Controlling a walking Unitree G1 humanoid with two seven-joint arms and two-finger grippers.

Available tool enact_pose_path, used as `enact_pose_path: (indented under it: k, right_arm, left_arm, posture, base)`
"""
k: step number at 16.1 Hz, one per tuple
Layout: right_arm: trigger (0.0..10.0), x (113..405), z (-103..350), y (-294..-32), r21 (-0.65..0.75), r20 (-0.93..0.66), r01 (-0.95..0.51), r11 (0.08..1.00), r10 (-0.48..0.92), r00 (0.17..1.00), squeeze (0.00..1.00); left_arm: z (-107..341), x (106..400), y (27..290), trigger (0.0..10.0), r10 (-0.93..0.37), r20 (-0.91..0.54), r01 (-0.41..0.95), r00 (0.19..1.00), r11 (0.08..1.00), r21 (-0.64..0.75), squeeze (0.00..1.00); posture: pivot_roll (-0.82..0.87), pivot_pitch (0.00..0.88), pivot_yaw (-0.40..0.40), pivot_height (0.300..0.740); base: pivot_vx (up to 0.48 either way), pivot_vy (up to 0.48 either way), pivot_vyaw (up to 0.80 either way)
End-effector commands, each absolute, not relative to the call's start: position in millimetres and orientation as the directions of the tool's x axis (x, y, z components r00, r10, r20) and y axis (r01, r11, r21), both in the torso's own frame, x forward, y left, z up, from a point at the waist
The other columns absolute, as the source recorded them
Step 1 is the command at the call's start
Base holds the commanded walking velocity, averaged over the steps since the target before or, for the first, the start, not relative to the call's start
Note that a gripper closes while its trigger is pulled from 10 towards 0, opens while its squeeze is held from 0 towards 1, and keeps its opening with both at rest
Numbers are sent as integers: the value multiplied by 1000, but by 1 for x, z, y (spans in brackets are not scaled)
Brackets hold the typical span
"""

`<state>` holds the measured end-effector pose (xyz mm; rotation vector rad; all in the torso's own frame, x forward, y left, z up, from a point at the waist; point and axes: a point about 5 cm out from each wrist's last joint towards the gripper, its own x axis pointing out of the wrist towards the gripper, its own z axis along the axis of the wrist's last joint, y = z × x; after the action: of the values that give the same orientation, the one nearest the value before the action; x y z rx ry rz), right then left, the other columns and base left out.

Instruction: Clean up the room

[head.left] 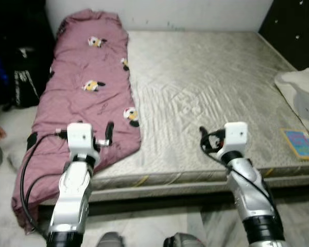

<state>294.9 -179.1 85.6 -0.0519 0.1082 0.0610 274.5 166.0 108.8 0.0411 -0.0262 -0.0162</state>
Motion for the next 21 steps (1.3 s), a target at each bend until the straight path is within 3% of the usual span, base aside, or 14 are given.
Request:
enact_pose_path:
  k: [1,12,21]
  right_arm:
    - [10000,297,90,-172,-46,-92,-81,996,77,993,0]
    - [10000,297,89,-170,-34,-92,-100,994,96,991,0]
    - [10000,296,90,-166,-41,-85,-137,990,133,987,0]
  left_arm:
    - [106,272,173,10000,6,6,-6,1000,999,49,0]
    - [109,274,169,10000,-4,23,3,1000,999,50,0]
    - [115,273,163,10000,-53,69,50,996,998,45,0]
  posture:
    - [-29,80,-49,740]
    - [-31,91,-49,740]
    - [-29,96,-48,740]
  base:
    - [0,476,0]
    - [0,476,0]
    - [30,0,120]
